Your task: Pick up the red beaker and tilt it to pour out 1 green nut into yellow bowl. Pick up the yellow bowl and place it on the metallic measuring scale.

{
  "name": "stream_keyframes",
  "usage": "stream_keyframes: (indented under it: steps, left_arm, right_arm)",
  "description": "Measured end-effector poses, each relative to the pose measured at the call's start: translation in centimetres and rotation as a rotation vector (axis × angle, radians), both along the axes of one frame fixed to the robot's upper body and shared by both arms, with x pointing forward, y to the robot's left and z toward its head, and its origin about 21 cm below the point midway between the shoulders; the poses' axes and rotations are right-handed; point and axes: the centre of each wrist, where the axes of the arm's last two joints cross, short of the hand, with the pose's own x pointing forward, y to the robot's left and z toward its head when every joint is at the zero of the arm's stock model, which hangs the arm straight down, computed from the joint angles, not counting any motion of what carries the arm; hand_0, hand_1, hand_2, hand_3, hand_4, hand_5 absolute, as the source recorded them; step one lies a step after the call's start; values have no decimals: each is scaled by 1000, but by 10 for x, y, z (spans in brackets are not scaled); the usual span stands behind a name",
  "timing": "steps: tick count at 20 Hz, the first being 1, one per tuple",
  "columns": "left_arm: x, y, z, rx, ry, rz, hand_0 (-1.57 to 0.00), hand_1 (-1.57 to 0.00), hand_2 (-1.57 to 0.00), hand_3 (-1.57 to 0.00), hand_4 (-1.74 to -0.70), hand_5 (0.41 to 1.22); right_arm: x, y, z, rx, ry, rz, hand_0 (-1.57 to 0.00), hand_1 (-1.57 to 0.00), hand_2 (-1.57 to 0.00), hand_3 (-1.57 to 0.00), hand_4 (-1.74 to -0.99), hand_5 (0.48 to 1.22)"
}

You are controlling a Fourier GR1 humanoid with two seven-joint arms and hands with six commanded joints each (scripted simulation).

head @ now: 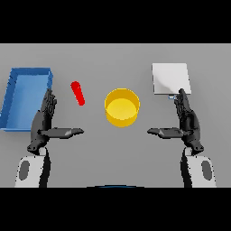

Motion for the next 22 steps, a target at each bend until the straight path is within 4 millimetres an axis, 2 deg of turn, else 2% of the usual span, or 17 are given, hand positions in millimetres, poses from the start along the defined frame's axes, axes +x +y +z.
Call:
stream_keyframes:
  steps: [6,7,9,13,14,16,18,19,22]
  left_arm:
    - [-1,-8,1,-3,3,-4,1,1,1,1,-1202,677]
    - [-10,-7,3,61,-45,-39,1,1,1,1,-1203,677]
    - [-18,-8,9,125,-56,-75,1,1,1,1,-1201,674]
    - [-27,-10,14,148,-38,-87,1,1,1,1,-1184,660]
    - [-23,-10,19,152,-23,-81,1,1,1,1,-1179,657]
    - [-23,-15,17,162,-15,-93,1,1,1,1,-1171,652]
    - [-15,-18,16,167,12,-96,1,1,1,1,-1183,658]
    - [-15,-15,13,168,13,-94,1,1,1,1,-1189,658]
    - [1,-18,5,180,33,-94,1,1,1,1,-1202,661]
  right_arm:
    - [3,6,0,0,5,4,1,1,1,1,-1177,572]
    - [-3,1,3,-115,-42,12,1,1,1,1,-1178,573]
    - [-7,-1,9,-217,-73,31,1,1,1,1,-1190,579]
    - [-12,-3,11,-249,-70,49,1,1,1,1,-1206,585]
    - [-10,0,12,-229,-69,60,1,1,1,1,-1225,590]
    - [-11,0,10,-195,-71,74,1,1,1,1,-1261,604]
    - [-11,1,10,-194,-87,84,1,1,1,1,-1284,618]
    - [-11,-1,10,-189,-91,90,1,1,1,1,-1291,621]
    - [-10,-5,14,-196,-104,97,1,1,1,1,-1294,623]
